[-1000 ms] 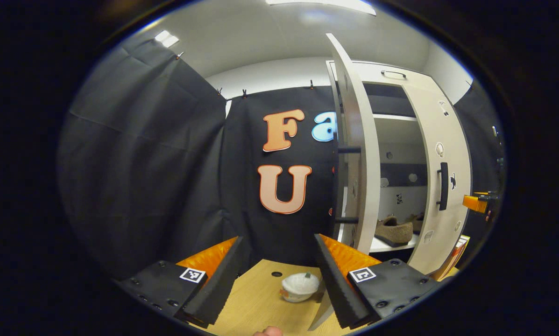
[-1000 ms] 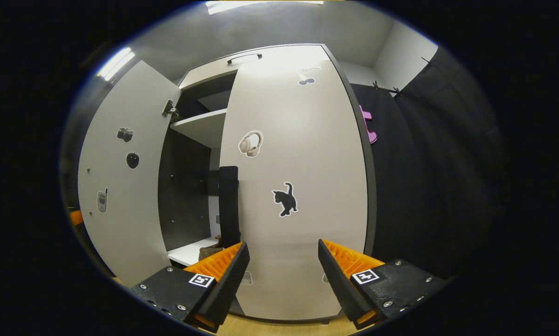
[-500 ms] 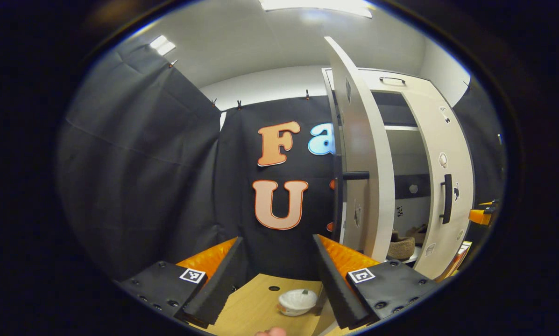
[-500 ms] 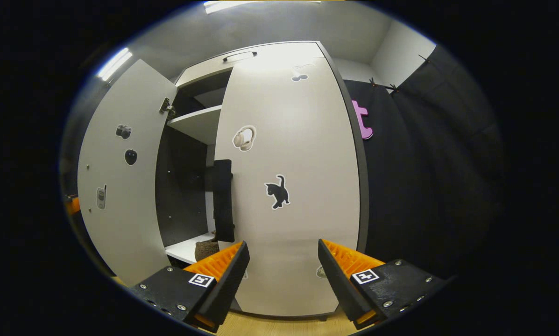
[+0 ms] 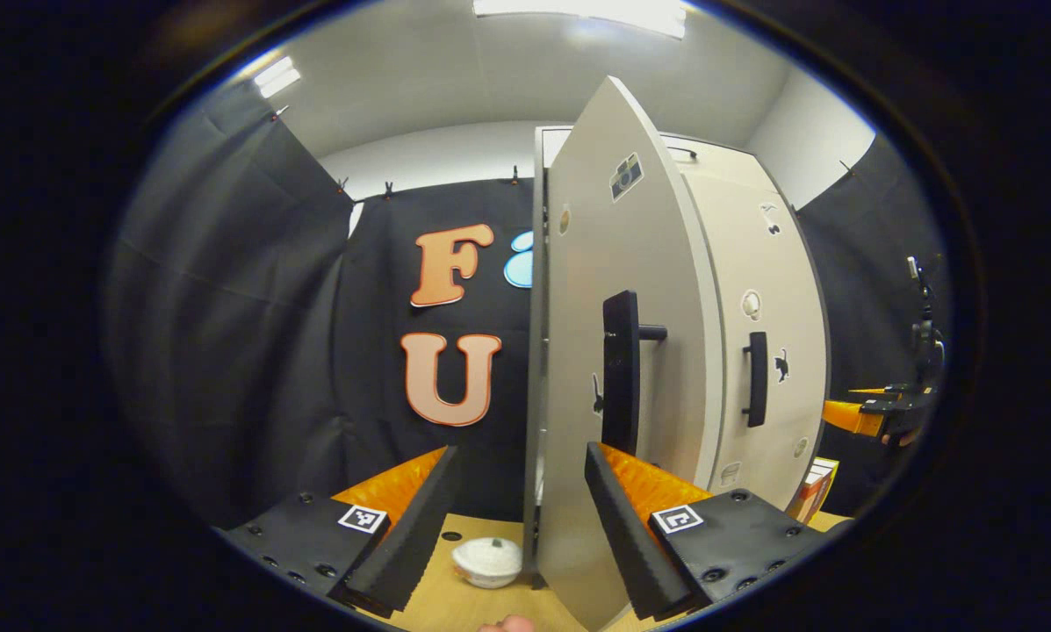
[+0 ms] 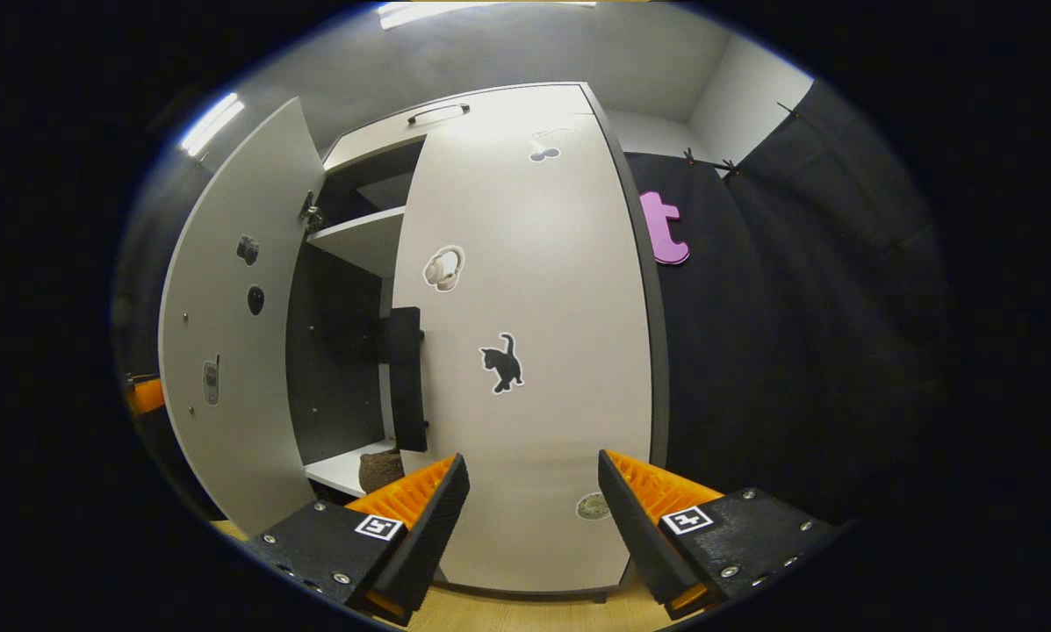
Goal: Grab one shoe with the right hand and put it into the shoe cabinet, grab the other shoe with the left hand and put it into the shoe cabinet; then close the right door with the right hand and the left door with the left hand.
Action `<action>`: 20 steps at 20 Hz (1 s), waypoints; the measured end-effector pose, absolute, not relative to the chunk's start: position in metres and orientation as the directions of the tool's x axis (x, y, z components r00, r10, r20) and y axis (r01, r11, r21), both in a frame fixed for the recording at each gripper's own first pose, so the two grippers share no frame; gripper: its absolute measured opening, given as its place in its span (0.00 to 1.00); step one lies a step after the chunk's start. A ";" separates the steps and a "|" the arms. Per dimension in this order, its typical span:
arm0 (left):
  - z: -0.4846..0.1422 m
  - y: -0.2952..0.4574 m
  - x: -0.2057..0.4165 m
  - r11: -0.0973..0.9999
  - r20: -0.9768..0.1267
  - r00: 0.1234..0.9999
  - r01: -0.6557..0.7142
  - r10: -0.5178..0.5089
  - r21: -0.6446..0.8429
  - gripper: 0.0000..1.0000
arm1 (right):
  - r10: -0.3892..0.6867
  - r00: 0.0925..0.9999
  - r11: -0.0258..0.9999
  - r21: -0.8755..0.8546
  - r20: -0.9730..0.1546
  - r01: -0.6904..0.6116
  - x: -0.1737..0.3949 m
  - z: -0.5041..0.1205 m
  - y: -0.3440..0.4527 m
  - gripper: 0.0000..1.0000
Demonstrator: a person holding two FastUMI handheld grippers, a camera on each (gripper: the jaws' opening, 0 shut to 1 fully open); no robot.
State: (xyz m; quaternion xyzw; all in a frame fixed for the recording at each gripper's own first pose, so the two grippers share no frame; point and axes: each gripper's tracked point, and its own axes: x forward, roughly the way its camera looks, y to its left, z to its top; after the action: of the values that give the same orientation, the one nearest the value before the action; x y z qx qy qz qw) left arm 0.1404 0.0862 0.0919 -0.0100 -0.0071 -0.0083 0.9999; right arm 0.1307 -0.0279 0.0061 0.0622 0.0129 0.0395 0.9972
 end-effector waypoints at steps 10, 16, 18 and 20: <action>0.091 0.001 0.167 0.986 0.018 0.986 0.168 -0.167 -0.023 0.92 | 0.035 0.999 0.994 0.106 -0.012 -0.033 0.118 0.014 -0.050 0.92; 0.082 -0.026 0.202 0.981 0.003 0.982 0.189 -0.189 -0.031 0.96 | 0.020 1.000 0.992 0.123 -0.013 -0.018 0.114 0.015 -0.056 0.92; 0.080 -0.030 0.212 0.981 -0.008 0.982 0.190 -0.191 -0.036 0.96 | 0.012 1.000 0.992 0.128 -0.011 -0.011 0.115 0.015 -0.059 0.92; 0.080 -0.034 0.219 0.979 -0.010 0.980 0.198 -0.199 -0.047 0.93 | 0.013 1.000 0.991 0.135 -0.012 -0.011 0.117 0.015 -0.060 0.92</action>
State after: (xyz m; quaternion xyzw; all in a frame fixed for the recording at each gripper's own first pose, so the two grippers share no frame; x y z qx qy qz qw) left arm 0.2187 -0.0340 0.0797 -0.0229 0.0073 -0.0998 0.9947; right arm 0.1165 -0.0600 0.0150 0.0674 0.0065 0.0061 0.9977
